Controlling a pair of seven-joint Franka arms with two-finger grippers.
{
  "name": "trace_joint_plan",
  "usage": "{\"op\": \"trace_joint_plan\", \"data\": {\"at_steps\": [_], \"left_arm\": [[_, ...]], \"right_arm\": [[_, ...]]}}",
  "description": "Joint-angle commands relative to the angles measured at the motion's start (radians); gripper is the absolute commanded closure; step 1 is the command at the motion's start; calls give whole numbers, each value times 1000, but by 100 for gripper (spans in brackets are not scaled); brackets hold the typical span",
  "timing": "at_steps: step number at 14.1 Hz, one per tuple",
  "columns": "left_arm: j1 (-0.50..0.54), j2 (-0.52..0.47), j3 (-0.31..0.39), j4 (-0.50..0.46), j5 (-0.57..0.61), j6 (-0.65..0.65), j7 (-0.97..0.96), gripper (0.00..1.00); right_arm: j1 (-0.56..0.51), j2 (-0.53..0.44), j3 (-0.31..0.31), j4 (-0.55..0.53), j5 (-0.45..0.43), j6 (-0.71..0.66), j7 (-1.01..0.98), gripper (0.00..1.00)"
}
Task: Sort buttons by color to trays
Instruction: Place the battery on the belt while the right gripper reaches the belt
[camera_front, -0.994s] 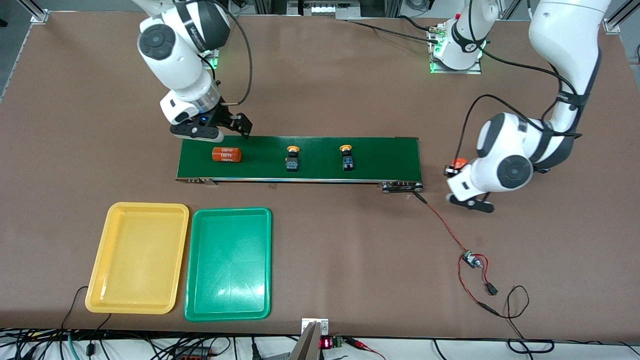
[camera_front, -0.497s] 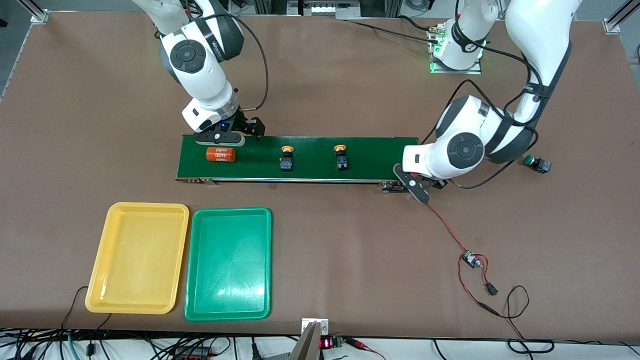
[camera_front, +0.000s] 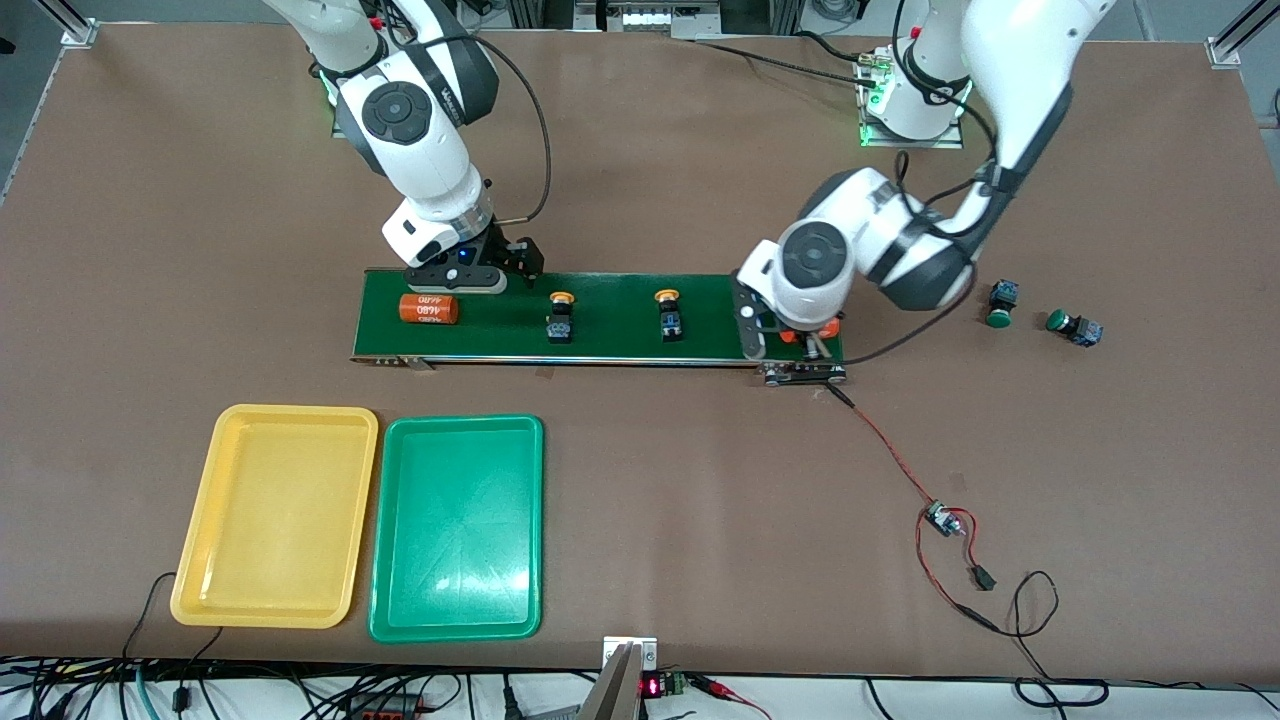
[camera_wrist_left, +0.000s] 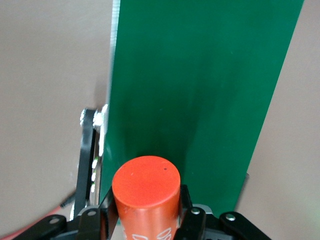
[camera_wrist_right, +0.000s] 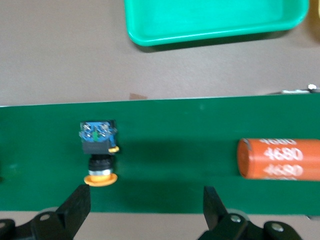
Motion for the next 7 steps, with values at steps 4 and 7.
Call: {"op": "trace_joint_plan", "data": {"at_steps": [4,7], "left_arm": [[7,19,-23,-2,57,0,28,0],[12,-2,-25,1,52,-7,23,0]], "right_arm": [[1,95,3,40,-59,70,21,0],[1,124,5,57,-106,70,18,0]]}}
